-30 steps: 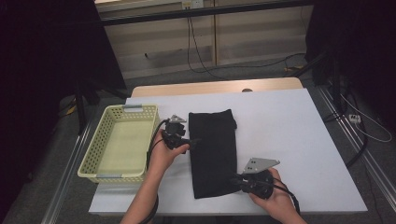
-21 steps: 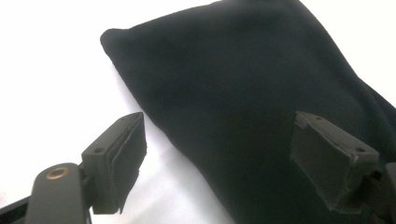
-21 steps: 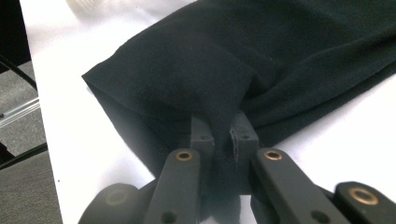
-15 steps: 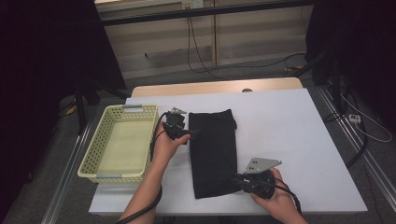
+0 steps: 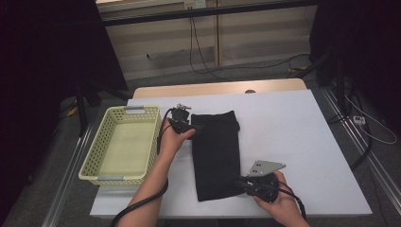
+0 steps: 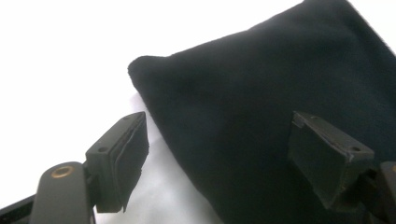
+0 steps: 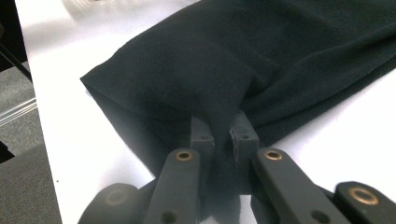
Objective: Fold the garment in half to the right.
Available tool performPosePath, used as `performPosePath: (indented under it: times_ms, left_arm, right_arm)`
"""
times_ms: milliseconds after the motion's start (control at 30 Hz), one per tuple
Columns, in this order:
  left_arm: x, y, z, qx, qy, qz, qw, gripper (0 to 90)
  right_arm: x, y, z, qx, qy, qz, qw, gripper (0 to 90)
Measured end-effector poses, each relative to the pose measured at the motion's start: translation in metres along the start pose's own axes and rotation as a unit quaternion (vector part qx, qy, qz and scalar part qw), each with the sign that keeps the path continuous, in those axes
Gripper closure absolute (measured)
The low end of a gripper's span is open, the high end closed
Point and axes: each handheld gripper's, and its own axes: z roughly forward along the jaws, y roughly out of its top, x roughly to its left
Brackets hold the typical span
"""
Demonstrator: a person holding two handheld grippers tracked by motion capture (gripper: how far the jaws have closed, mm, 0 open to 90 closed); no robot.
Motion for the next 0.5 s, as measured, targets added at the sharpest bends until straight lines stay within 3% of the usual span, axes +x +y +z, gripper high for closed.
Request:
performPosePath:
  times_ms: [500]
  left_arm:
    - [0.004, 0.005, 0.014, -0.001, 0.006, -0.014, 0.9999, 21.4]
  right_arm:
    - [0.001, -0.001, -0.002, -0.003, -0.002, 0.001, 1.0000, 83.7]
